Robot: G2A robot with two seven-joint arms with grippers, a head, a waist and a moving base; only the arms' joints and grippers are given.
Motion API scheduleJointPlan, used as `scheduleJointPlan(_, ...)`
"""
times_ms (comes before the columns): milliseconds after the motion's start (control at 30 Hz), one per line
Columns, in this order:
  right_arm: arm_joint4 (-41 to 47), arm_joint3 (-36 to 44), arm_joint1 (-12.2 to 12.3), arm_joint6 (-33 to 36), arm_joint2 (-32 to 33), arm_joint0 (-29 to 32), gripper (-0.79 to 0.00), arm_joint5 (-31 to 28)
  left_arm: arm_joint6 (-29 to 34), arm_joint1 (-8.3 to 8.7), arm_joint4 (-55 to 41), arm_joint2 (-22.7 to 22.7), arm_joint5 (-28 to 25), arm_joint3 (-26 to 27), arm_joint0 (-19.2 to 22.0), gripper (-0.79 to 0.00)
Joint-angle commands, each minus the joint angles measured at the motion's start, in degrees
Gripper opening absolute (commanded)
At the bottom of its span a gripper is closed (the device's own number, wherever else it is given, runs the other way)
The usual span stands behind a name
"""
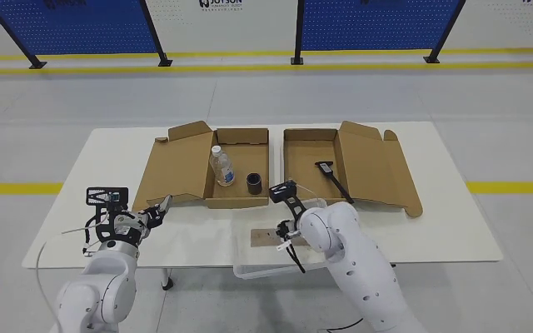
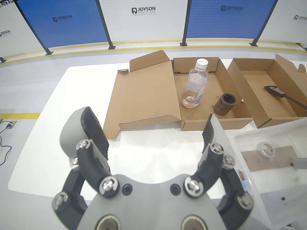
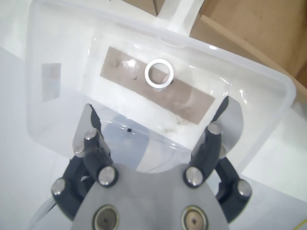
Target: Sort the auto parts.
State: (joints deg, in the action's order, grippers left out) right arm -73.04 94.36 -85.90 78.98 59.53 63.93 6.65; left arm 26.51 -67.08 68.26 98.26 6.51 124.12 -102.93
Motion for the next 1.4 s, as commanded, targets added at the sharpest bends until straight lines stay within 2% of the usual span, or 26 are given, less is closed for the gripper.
scheduleJointPlan(0,-0.20,1.18,0.12,0.10,0.29,0.52,0.000,-0.12,0.00,0.00,0.00,0.00,0.00,0.00,0.00,0.000)
scheduleJointPlan(500,-0.96,0.80,0.20,-1.32,0.15,1.07,0.000,-0.11,0.00,0.00,0.00,0.00,0.00,0.00,0.00,0.000)
scheduleJointPlan(767,-7.05,1.97,-0.06,3.45,-0.45,-0.16,0.000,8.16,0.00,0.00,0.00,0.00,0.00,0.00,0.00,0.000)
scheduleJointPlan(900,-8.62,1.87,-0.13,5.05,0.06,-0.56,0.000,10.31,0.00,0.00,0.00,0.00,0.00,0.00,0.00,0.000)
scheduleJointPlan(933,-8.75,1.69,-0.18,5.35,0.06,-0.72,-0.065,10.51,0.00,0.00,0.00,0.00,0.00,0.00,0.00,0.000)
scheduleJointPlan(1033,-10.00,1.17,-0.33,6.34,-0.36,-1.36,-0.151,11.11,0.00,0.00,0.00,0.00,0.00,0.00,0.00,0.000)
scheduleJointPlan(1067,-10.10,1.08,-0.40,6.52,-0.49,-1.46,-0.219,11.38,0.00,0.00,0.00,0.00,0.00,0.00,0.00,0.000)
scheduleJointPlan(1133,-10.15,0.62,-0.53,6.71,-0.59,-1.73,-0.225,11.78,0.00,0.00,0.00,0.00,0.00,0.00,0.00,0.000)
scheduleJointPlan(1233,-10.04,-0.65,-0.73,6.57,-0.65,-2.18,-0.302,12.02,0.00,0.00,0.00,0.00,0.00,0.00,0.00,0.000)
scheduleJointPlan(1367,-10.17,-2.57,-0.98,6.28,-0.91,-2.95,-0.277,12.04,0.00,0.00,0.00,0.00,0.00,0.00,0.00,0.000)
